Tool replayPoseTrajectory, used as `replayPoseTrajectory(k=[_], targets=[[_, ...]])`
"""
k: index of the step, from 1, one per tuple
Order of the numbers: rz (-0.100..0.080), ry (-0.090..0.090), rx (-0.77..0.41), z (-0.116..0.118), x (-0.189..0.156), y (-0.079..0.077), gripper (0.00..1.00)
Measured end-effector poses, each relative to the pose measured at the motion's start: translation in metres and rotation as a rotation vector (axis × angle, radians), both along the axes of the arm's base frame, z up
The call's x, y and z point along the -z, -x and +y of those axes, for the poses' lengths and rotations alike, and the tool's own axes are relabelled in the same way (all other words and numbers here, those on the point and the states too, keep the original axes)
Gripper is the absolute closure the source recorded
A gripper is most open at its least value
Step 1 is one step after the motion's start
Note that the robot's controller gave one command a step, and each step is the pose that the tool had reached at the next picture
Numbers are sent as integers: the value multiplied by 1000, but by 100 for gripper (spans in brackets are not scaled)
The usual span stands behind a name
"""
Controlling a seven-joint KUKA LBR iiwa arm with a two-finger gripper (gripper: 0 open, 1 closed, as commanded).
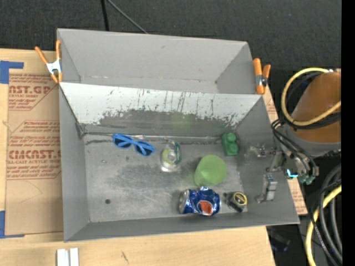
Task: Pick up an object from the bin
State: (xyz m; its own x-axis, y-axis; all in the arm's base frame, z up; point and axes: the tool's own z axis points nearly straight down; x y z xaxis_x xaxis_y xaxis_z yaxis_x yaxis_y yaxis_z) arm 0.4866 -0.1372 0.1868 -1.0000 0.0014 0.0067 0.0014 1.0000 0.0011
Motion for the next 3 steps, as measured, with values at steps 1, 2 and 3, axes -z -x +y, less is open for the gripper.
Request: replayPoseTrajectory(k=[1,2,3], targets=[[-5,-2,-392,38,102,-7,0],[-9,-5,-483,124,106,-6,0],[-18,1,-161,143,114,3,0]])
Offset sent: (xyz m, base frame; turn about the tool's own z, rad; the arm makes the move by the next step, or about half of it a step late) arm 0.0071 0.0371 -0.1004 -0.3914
